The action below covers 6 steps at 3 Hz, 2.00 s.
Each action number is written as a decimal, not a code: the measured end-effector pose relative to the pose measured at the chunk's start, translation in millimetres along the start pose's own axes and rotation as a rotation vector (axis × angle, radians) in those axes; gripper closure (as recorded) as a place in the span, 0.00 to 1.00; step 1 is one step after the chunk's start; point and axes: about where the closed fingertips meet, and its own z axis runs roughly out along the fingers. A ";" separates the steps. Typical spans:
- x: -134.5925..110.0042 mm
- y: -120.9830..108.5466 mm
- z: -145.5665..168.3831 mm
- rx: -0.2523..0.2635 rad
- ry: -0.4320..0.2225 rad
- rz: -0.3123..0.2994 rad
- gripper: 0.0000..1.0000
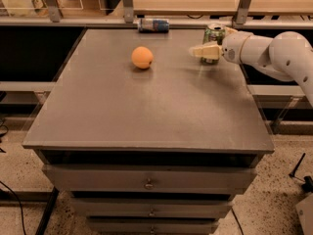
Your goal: Move green can near orange
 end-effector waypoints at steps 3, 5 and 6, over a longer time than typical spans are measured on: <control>-43.4 2.4 -8.8 -0.105 -0.039 0.233 0.86; -43.0 5.4 -6.3 -0.113 -0.037 0.241 1.00; -43.6 12.7 -0.5 -0.135 -0.057 0.232 1.00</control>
Offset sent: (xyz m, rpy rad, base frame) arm -0.0008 -0.0105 0.0406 0.2614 0.1565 0.0454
